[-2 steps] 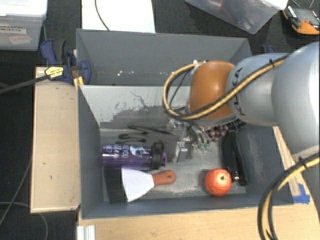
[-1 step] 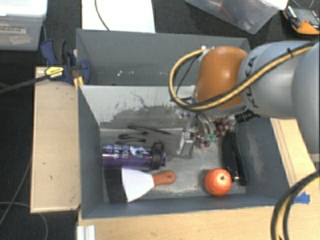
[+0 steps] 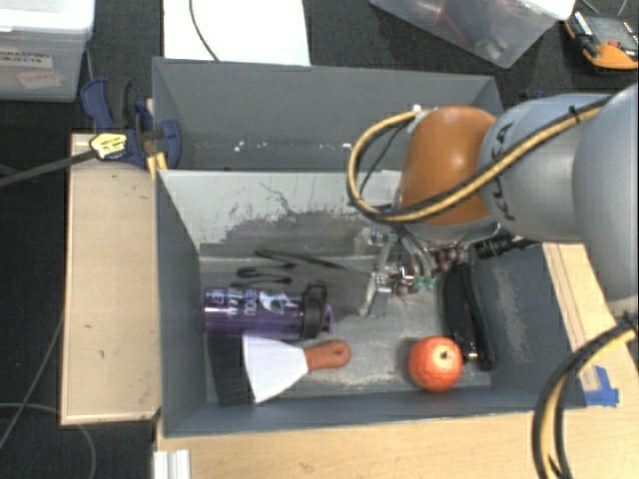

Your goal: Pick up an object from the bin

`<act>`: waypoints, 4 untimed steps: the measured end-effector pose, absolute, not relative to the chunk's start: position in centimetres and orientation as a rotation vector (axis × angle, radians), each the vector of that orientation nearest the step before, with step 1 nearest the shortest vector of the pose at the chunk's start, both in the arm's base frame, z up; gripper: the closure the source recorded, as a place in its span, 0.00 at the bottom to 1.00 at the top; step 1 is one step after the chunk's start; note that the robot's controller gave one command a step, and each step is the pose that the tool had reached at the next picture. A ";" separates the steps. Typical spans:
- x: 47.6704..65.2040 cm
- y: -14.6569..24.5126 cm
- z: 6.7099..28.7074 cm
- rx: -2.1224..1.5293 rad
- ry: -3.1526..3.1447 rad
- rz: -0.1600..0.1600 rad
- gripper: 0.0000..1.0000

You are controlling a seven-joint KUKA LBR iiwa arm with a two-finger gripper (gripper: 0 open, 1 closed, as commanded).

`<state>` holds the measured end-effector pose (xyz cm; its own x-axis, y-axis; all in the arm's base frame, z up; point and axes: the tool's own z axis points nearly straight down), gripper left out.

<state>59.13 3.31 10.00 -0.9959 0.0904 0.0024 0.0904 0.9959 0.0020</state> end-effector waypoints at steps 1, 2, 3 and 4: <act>58.5 13.6 7.1 -0.030 -3.153 -0.006 0.00; 59.3 6.4 7.1 -0.940 -3.003 -0.005 1.00; 59.3 6.4 7.1 -0.939 -3.004 -0.005 1.00; 58.9 6.4 8.5 -0.934 -2.995 0.002 1.00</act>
Offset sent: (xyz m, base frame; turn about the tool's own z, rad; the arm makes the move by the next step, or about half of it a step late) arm 0.0001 0.0312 -0.0300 0.5176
